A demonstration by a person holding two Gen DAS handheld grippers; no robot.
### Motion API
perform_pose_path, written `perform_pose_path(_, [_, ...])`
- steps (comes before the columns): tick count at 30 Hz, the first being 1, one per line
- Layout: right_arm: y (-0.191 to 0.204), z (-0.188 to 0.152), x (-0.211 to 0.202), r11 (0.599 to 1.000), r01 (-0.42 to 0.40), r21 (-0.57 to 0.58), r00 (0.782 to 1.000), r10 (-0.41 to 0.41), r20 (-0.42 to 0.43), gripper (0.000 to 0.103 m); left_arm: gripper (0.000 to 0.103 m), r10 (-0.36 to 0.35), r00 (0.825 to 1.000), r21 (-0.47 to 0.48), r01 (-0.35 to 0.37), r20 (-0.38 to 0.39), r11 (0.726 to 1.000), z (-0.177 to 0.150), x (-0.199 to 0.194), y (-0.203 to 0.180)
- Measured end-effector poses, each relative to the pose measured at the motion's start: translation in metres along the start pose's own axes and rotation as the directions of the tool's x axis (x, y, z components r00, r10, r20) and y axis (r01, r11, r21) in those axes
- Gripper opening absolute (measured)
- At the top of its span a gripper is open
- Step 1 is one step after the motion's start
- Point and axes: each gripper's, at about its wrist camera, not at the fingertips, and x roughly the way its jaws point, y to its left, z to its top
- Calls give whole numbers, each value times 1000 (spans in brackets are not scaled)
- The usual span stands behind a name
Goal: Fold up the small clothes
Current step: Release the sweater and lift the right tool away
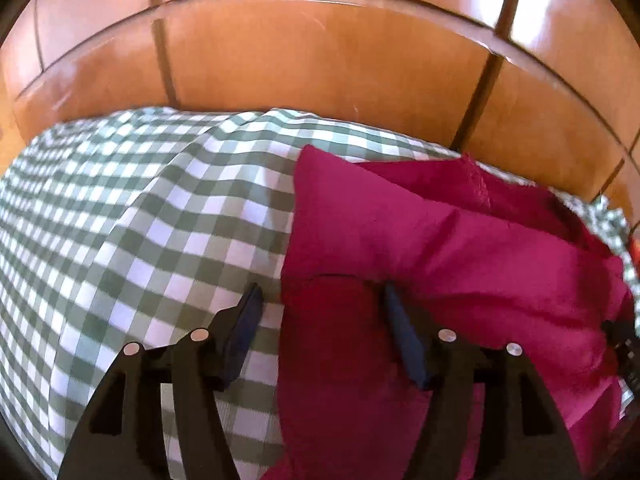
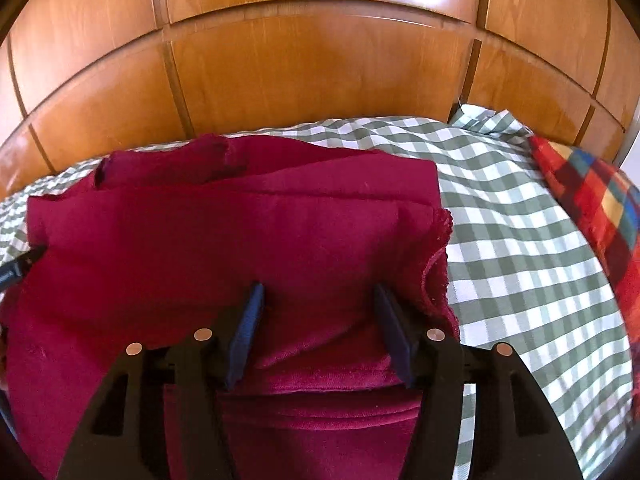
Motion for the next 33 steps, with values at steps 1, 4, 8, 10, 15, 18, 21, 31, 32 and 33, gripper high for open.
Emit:
perform_pose_path(1, [2, 0, -5, 1000, 14, -5, 1000, -14, 3, 58, 62, 3, 1000, -8, -3, 5, 1000, 0, -6, 0])
perform_pose_path(4, [10, -3, -32, 998, 55, -6, 997, -55, 61, 73, 61, 18, 998, 10, -18, 54, 1000, -9, -33, -1])
perform_pose_path(8, [17, -9, -69, 998, 53, 26, 992, -56, 118, 80, 61, -17, 997, -3, 17, 82, 1000, -36, -68, 5])
perform_pose_path(10, [26, -17, -92, 999, 41, 32, 987, -46, 152, 83, 61, -30, 996, 0, 30, 84, 1000, -53, -83, 8])
perform_pose_path(15, [47, -35, -137, 999, -18, 30, 978, 11, 206, 84, 61, -31, 996, 9, 30, 78, 1000, -96, -112, 17])
perform_pose_path(18, [56, -44, -163, 998, -60, 27, 971, 52, 234, 85, 62, -27, 997, 8, 27, 70, 1000, -113, -126, 23])
perform_pose_path(21, [63, -52, -183, 995, -101, 24, 963, 92, 253, 88, 62, -23, 998, 6, 22, 59, 1000, -125, -135, 30])
perform_pose_path(31, [80, -73, -216, 985, -175, -6, 949, 170, 267, 88, 63, 0, 998, 1, 0, 58, 1000, -153, -160, 45])
perform_pose_path(32, [82, -75, -220, 984, -179, -12, 947, 175, 268, 88, 63, 0, 998, 2, 0, 59, 1000, -154, -161, 45])
perform_pose_path(33, [82, -76, -222, 983, -180, -15, 946, 178, 270, 88, 63, 0, 998, 2, 0, 60, 1000, -155, -163, 46])
